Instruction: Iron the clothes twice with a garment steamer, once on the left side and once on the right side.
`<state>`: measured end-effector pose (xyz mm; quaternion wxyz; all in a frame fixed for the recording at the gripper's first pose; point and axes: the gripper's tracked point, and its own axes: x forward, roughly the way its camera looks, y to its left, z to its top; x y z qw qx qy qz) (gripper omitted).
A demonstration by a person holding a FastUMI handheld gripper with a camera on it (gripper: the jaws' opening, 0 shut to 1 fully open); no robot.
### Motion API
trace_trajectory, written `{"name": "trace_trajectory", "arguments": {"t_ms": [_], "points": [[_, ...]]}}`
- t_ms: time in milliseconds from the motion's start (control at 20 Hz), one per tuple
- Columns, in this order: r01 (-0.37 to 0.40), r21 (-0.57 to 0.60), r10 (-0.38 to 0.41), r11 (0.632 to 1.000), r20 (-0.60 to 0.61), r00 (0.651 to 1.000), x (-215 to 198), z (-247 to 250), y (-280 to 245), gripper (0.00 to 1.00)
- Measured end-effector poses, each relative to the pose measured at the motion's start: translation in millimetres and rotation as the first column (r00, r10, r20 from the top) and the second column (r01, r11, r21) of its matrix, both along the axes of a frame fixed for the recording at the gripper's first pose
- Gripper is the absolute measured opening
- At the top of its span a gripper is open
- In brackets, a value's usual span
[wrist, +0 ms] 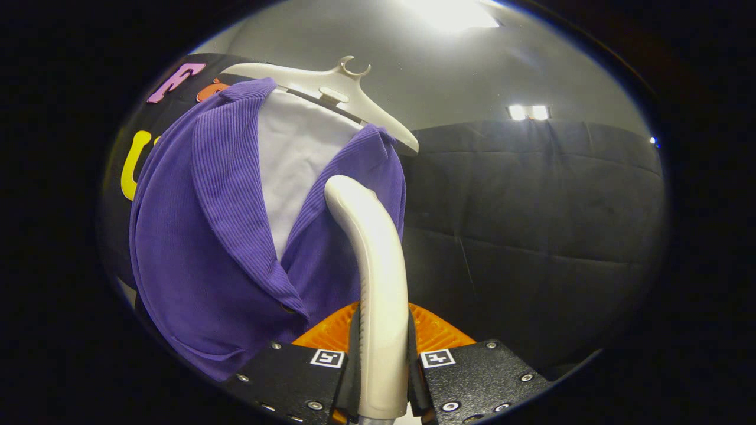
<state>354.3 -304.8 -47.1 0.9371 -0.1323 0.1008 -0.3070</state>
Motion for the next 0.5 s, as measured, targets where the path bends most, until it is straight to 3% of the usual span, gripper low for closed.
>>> {"name": "trace_trajectory", "arguments": {"t_ms": [500], "points": [[0.022, 0.045, -0.015, 0.999, -0.138, 0.990, -26.7, -76.2, -4.2, 0.32]]}}
